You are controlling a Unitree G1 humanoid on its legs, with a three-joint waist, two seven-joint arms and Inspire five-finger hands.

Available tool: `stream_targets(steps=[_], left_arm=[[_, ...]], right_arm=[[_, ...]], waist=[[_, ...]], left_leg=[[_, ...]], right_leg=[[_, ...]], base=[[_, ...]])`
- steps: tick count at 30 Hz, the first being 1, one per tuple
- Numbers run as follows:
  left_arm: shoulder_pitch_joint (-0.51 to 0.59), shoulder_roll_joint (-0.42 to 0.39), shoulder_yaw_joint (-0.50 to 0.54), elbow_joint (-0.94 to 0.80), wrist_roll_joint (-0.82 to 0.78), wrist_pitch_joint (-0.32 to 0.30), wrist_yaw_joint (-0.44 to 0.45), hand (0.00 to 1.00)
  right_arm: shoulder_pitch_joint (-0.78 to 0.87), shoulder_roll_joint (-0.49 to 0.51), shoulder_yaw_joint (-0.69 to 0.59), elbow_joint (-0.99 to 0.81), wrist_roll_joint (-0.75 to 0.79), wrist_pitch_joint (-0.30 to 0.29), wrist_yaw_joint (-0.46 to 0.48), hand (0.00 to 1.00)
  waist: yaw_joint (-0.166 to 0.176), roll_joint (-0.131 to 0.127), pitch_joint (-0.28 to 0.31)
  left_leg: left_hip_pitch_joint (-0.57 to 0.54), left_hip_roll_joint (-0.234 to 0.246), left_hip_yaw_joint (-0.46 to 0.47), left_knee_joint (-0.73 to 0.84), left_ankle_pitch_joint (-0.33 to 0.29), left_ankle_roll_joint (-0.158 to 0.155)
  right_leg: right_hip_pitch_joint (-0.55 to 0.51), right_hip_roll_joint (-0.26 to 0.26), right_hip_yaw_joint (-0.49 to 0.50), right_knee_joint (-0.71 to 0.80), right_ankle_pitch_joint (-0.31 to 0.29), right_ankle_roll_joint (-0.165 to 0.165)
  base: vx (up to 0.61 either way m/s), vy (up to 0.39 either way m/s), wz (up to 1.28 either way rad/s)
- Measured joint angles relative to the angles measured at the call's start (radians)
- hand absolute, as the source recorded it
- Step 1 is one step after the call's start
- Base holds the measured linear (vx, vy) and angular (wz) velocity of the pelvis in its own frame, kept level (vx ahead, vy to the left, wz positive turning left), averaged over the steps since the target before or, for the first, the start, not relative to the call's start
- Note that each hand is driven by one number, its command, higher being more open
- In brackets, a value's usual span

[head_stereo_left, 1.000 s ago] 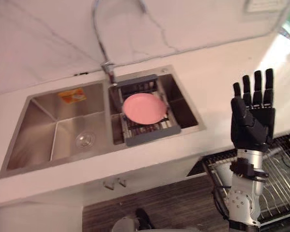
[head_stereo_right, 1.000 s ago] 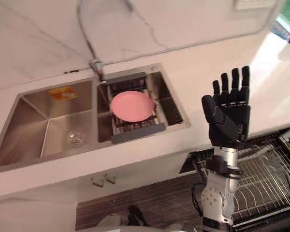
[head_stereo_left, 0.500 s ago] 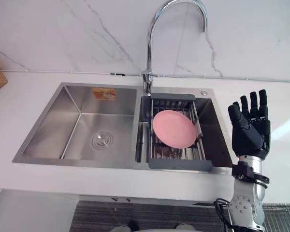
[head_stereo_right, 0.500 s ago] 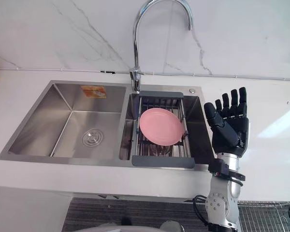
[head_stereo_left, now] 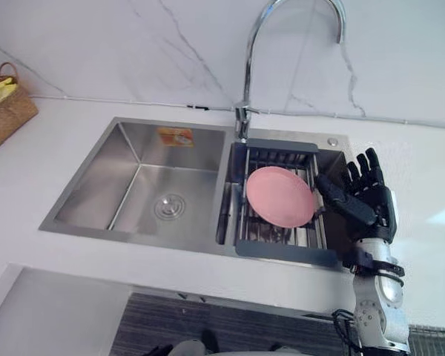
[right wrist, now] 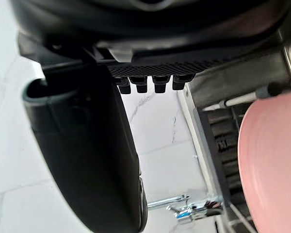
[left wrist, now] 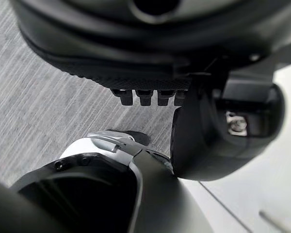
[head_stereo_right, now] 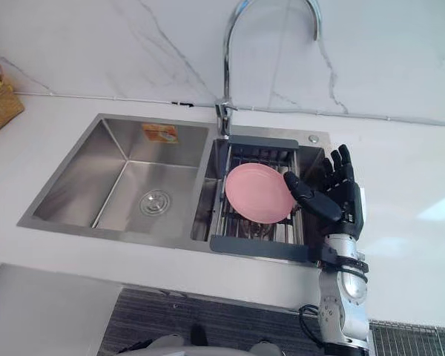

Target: Walk over to the sink, pick up the cup, carry it to the dishwasher, place the cup inside the dishwasher, then close the dishwasher door

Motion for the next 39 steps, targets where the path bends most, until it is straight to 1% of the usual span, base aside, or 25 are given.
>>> stream_targets(steps=[2,4,6,9,12,15,17,19,23,28,34,39], left_arm=[[-0.017,0.002,-0.008,-0.001,0.031,-0.003,-0.016,1.00],[-0.034,0.012,-0.032,-0.003,0.061,-0.004,-0.036,1.00],[-0.051,0.019,-0.051,-0.003,0.089,-0.003,-0.058,1.00],[-0.061,0.031,-0.088,0.000,0.118,0.001,-0.067,1.00],[-0.065,0.033,-0.092,0.015,0.120,0.007,-0.064,1.00],[-0.073,0.038,-0.109,0.033,0.121,0.013,-0.061,1.00],[-0.077,0.040,-0.119,0.033,0.132,0.017,-0.061,1.00],[-0.081,0.042,-0.126,0.033,0.141,0.018,-0.061,1.00],[-0.081,0.043,-0.127,0.040,0.141,0.018,-0.061,1.00],[-0.080,0.050,-0.127,0.041,0.168,0.022,-0.061,1.00],[-0.078,0.050,-0.126,0.032,0.169,0.023,-0.065,1.00],[-0.076,0.050,-0.125,0.017,0.170,0.027,-0.065,1.00]], right_arm=[[0.000,-0.031,-0.007,-0.003,-0.038,0.021,0.017,1.00],[0.000,-0.067,-0.006,-0.014,-0.065,0.048,0.058,1.00],[0.000,-0.104,-0.004,-0.046,-0.083,0.076,0.144,1.00],[0.000,-0.140,0.000,-0.075,-0.123,0.081,0.227,1.00],[0.000,-0.170,0.015,-0.083,-0.149,0.091,0.292,1.00],[0.000,-0.184,0.057,-0.084,-0.183,0.111,0.337,1.00],[-0.001,-0.188,0.099,-0.084,-0.216,0.121,0.349,1.00],[-0.001,-0.190,0.144,-0.084,-0.244,0.130,0.348,1.00],[-0.012,-0.196,0.193,-0.083,-0.319,0.138,0.324,1.00],[-0.091,-0.206,0.243,-0.042,-0.406,0.172,0.273,1.00],[-0.163,-0.207,0.319,0.001,-0.499,0.215,0.223,1.00],[-0.185,-0.207,0.331,0.030,-0.541,0.231,0.204,1.00]], waist=[[-0.004,0.000,0.000],[-0.009,0.000,0.000],[-0.010,0.000,0.000],[-0.025,0.001,-0.001],[-0.029,0.000,-0.013],[-0.029,-0.001,-0.027],[-0.027,-0.003,-0.029],[-0.024,-0.003,-0.029],[-0.022,-0.006,-0.030],[-0.022,-0.009,-0.031],[-0.019,-0.009,-0.031],[-0.008,-0.010,-0.030]], left_leg=[[0.005,0.003,0.009,0.000,-0.002,-0.003],[0.011,0.008,0.019,0.000,-0.005,-0.008],[0.019,0.016,0.041,-0.002,-0.008,-0.012],[0.031,0.018,0.055,-0.008,-0.008,-0.013],[0.040,0.017,0.066,-0.016,-0.007,-0.013],[0.046,0.015,0.066,-0.024,-0.002,-0.014],[0.051,0.014,0.066,-0.035,0.006,-0.013],[0.057,0.011,0.063,-0.055,0.020,-0.013],[0.070,0.007,0.058,-0.089,0.042,-0.012],[0.093,-0.003,0.039,-0.154,0.088,-0.017],[0.093,-0.003,0.023,-0.160,0.099,-0.018],[0.094,-0.005,0.008,-0.161,0.103,-0.019]], right_leg=[[0.001,0.002,0.008,-0.002,0.002,-0.001],[0.002,0.007,0.017,-0.005,0.006,-0.004],[0.002,0.016,0.039,-0.020,0.019,-0.009],[0.006,0.019,0.052,-0.028,0.028,-0.010],[0.009,0.020,0.061,-0.035,0.037,-0.010],[0.015,0.021,0.060,-0.043,0.042,-0.010],[0.019,0.023,0.059,-0.048,0.046,-0.012],[0.018,0.025,0.056,-0.048,0.048,-0.014],[0.019,0.028,0.052,-0.048,0.049,-0.015],[0.022,0.030,0.031,-0.042,0.049,-0.014],[0.025,0.029,0.016,-0.035,0.047,-0.012],[0.034,0.028,0.001,-0.034,0.047,-0.012]], base=[[0.01,-0.025,-0.18],[-0.02,-0.022,-0.18],[-0.04,-0.013,-0.29],[-0.05,-0.004,-0.17],[-0.05,0.011,-0.13],[-0.05,0.005,-0.01],[-0.07,-0.005,0.02],[-0.06,-0.008,0.04],[-0.05,-0.007,0.04],[-0.06,-0.004,0.11],[-0.05,-0.007,0.07],[-0.03,0.002,0.10]])
